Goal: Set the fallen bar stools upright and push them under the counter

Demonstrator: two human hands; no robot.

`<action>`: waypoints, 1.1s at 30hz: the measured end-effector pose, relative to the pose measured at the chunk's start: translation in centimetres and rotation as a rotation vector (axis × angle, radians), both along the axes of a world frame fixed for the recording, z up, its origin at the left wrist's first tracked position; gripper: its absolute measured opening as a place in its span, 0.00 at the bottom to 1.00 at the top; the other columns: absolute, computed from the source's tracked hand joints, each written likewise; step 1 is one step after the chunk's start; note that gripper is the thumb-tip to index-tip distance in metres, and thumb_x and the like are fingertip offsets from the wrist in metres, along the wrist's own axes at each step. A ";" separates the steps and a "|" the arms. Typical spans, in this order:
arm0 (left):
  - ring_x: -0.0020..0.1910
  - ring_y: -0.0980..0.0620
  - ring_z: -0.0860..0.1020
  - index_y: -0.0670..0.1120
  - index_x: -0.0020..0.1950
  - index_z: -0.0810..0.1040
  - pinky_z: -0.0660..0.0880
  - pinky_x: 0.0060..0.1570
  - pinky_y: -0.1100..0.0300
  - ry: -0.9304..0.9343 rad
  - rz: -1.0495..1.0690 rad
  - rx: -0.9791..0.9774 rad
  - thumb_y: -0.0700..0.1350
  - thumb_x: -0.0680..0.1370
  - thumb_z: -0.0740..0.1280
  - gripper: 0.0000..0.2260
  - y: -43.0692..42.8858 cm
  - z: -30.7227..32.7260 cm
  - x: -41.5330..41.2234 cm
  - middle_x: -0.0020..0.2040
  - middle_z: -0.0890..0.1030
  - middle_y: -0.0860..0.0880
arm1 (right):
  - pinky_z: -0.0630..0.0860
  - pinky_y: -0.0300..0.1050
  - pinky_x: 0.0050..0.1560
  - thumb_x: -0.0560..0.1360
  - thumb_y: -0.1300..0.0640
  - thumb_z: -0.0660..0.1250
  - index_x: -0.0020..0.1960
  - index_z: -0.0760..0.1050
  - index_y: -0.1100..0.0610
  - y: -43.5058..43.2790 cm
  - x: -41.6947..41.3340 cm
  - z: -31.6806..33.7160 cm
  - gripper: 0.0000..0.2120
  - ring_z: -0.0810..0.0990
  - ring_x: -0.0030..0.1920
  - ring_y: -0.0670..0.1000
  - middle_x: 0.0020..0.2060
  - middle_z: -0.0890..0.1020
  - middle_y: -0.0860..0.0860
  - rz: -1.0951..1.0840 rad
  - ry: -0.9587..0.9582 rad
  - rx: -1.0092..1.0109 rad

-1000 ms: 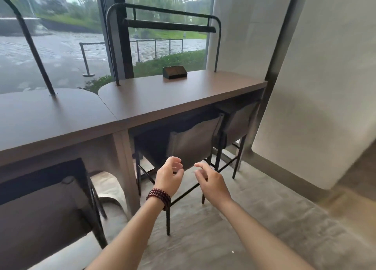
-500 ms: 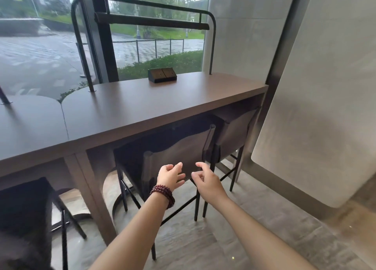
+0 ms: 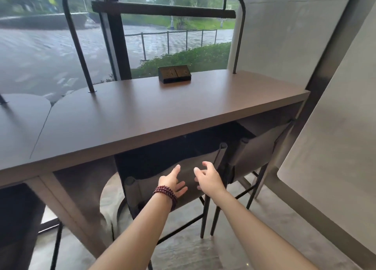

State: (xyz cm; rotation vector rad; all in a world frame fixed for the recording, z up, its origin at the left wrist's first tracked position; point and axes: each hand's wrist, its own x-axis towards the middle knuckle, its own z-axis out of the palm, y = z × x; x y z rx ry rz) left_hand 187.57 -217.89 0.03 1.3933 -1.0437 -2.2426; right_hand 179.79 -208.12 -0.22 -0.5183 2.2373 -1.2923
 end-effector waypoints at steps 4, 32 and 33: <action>0.60 0.40 0.75 0.46 0.71 0.62 0.77 0.54 0.45 0.035 0.189 0.111 0.54 0.74 0.68 0.29 -0.3 -0.5 -2.5 0.71 0.65 0.39 | 0.81 0.43 0.48 0.79 0.48 0.62 0.76 0.55 0.54 -1.0 -4.4 -0.4 0.30 0.78 0.58 0.52 0.66 0.73 0.54 0.007 -0.218 0.001; 0.39 0.42 0.74 0.39 0.40 0.68 0.74 0.53 0.43 0.154 0.674 0.052 0.30 0.77 0.54 0.09 -2.6 -3.6 -3.7 0.39 0.71 0.42 | 0.80 0.46 0.36 0.79 0.61 0.59 0.63 0.67 0.61 -6.2 -12.4 -3.5 0.13 0.85 0.41 0.55 0.55 0.80 0.61 -0.007 -0.734 -0.075; 0.39 0.42 0.74 0.39 0.40 0.68 0.74 0.52 0.43 0.162 0.687 0.050 0.29 0.77 0.54 0.09 -2.4 -3.7 -3.7 0.40 0.71 0.41 | 0.81 0.46 0.36 0.79 0.61 0.58 0.62 0.67 0.62 -6.0 -12.4 -3.4 0.13 0.85 0.40 0.55 0.56 0.80 0.61 0.007 -0.716 -0.064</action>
